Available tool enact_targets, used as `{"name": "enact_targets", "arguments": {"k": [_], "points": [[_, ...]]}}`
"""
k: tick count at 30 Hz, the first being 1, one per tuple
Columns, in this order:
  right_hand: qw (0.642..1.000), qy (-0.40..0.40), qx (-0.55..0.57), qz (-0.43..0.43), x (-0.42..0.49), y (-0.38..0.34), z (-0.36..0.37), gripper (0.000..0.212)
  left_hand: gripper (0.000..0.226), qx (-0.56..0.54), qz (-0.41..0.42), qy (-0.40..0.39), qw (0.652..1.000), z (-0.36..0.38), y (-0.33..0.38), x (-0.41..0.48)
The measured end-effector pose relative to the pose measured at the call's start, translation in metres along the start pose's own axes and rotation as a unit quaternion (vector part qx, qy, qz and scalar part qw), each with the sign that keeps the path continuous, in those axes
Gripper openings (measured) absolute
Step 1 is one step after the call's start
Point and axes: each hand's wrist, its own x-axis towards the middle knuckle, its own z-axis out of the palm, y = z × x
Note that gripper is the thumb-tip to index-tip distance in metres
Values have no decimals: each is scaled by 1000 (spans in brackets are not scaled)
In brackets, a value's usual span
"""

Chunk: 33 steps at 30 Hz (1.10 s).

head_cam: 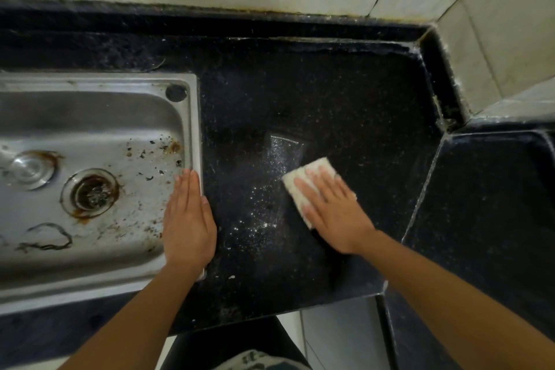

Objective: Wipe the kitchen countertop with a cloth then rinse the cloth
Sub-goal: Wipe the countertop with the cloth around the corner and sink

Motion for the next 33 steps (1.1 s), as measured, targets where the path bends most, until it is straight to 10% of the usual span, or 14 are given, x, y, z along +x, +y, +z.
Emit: {"name": "enact_targets", "arguments": {"k": [10, 26, 33], "points": [[959, -24, 152, 238, 114, 29, -48, 55, 55, -9, 4, 0, 1000, 2, -2, 1], [992, -27, -3, -126, -8, -38, 4, 54, 54, -18, 0, -7, 1000, -1, -1, 0], [1000, -14, 16, 0, 81, -3, -34, 60, 50, -21, -1, -13, 1000, -1, -2, 0]]}}
